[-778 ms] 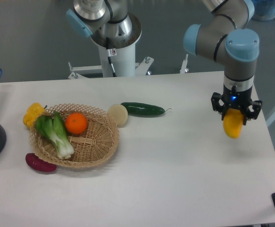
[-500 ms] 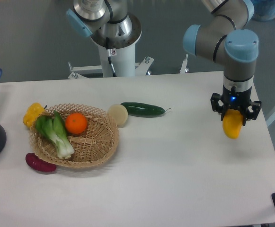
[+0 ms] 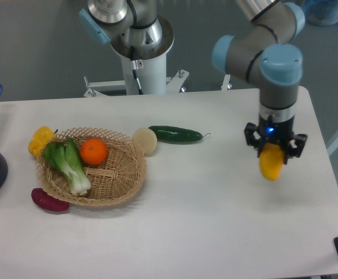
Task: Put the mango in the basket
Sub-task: 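Carry the held yellow mango over to the wicker basket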
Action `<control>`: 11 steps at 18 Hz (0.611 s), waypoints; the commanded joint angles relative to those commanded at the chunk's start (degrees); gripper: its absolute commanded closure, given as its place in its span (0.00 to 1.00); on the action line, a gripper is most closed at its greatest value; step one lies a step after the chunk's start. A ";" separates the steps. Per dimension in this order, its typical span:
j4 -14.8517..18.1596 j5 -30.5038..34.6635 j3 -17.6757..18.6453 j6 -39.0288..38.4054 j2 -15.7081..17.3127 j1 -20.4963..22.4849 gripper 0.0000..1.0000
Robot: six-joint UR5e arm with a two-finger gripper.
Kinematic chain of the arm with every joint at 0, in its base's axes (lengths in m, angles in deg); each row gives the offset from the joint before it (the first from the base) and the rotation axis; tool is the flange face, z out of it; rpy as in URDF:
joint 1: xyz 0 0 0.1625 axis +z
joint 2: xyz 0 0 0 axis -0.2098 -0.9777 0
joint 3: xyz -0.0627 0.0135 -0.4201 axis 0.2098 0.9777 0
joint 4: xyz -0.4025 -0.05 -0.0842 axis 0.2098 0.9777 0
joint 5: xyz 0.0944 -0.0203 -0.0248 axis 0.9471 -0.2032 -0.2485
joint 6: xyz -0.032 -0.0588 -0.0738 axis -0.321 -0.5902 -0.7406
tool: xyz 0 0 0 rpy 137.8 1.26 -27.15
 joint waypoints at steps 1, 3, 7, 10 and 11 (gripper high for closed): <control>0.00 0.00 0.44 -0.18 0.70 -1.84 0.48; 0.00 0.26 1.93 -0.44 2.45 -4.84 0.48; 0.00 0.79 5.97 -0.44 6.23 -10.99 0.46; 0.09 0.88 8.43 -0.44 7.91 -15.04 0.44; 0.00 0.88 8.88 -0.53 8.09 -16.70 0.43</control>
